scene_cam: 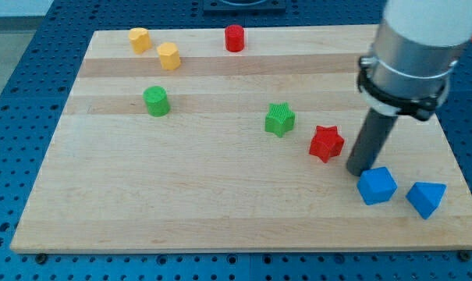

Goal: Move the red star towards top center

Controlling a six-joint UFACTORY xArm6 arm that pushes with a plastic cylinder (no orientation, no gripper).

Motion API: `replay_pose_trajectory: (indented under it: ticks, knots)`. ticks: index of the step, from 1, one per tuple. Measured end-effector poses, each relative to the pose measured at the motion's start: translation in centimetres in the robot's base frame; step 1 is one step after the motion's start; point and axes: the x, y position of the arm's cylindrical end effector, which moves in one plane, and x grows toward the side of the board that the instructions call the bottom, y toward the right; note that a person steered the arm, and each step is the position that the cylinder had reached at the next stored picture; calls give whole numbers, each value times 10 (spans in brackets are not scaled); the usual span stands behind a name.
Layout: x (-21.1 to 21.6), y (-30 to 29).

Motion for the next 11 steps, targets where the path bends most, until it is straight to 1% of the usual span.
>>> replay_pose_trajectory:
  ticks: [1, 2, 6, 8, 10, 11]
  knots:
    - [-3, -25]
    - [-18, -31]
    - [-95, -29]
    - [-106, -82]
    - [-134, -77]
    - [-150, -58]
